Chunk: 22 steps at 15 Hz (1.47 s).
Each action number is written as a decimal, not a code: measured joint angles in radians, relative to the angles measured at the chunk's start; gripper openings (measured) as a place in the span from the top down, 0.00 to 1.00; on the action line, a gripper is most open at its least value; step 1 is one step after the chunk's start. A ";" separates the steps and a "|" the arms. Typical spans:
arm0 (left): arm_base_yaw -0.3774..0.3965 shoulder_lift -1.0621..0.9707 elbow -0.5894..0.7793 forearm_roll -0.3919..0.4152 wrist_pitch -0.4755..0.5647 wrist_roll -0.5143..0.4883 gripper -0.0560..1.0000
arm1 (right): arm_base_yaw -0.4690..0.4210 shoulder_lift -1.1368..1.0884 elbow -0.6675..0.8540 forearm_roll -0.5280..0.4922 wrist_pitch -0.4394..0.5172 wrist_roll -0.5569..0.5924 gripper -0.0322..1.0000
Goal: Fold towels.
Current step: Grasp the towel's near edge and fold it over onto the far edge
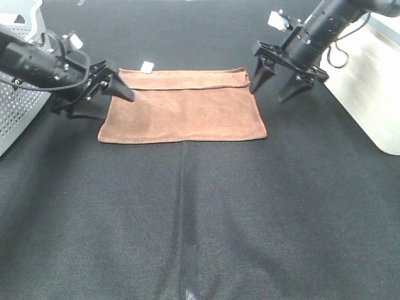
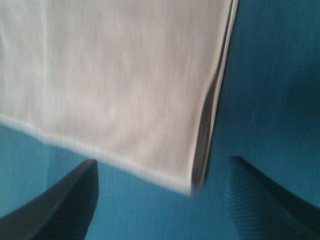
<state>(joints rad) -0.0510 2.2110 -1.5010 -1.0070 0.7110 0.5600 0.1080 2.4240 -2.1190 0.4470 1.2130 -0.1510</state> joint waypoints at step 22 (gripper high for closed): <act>-0.030 0.053 0.033 0.149 -0.094 -0.121 0.22 | 0.000 0.049 0.180 0.099 -0.139 -0.098 0.31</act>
<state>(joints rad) -0.0810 2.2640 -1.4680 -0.8580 0.6170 0.4390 0.1080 2.4730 -1.9390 0.5460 1.0740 -0.2490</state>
